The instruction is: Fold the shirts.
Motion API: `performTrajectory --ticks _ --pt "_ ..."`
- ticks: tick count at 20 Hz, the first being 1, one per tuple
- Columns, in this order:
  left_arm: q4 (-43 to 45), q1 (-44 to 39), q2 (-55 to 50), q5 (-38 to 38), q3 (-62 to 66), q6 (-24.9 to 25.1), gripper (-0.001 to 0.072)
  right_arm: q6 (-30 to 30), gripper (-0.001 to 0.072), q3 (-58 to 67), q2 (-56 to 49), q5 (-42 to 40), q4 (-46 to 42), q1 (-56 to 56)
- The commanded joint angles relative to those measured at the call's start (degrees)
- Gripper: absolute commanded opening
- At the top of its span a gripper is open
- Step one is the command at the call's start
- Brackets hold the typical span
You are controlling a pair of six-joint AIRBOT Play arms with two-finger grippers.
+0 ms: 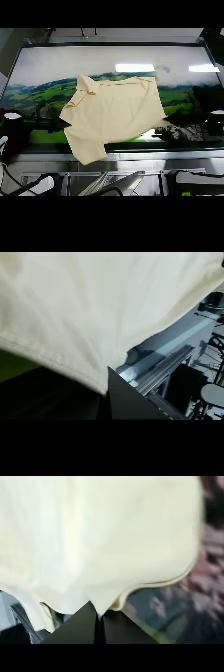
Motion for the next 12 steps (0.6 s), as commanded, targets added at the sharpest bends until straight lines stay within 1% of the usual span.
performTrajectory --ticks 1,3,5,7,9,10,12 --pt "-14.69 1.92 8.87 -7.91 8.39 0.09 0.0012 -1.99 0.0017 8.48 10.34 2.32 20.39 -0.15" --pt "-24.22 4.96 15.74 -8.39 16.68 0.09 0.0012 -1.95 0.0017 18.29 17.84 -1.64 26.45 -0.13" --pt "-33.62 9.64 22.67 -5.22 24.83 0.13 0.0012 -1.95 0.0017 27.67 24.13 -8.74 27.63 -0.13" --pt "-39.95 16.44 29.07 -1.31 32.22 0.11 0.0012 -2.34 0.0018 34.91 29.42 -14.43 27.54 -0.13" --pt "-41.31 23.69 33.29 -1.25 40.3 -1.2 0.0012 -3.89 0.0018 40.17 33.64 -16.57 26.18 -0.13" --pt "-41.27 24.57 34.12 -1.49 44.61 -2.19 0.0012 -3.87 0.0018 42.32 35.43 -17.51 23.8 -0.11" --pt "-38.91 21.57 33.51 -1.84 52.65 -2.32 0.0011 -3.82 0.0018 45.88 38.88 -20.33 15.43 -0.11"
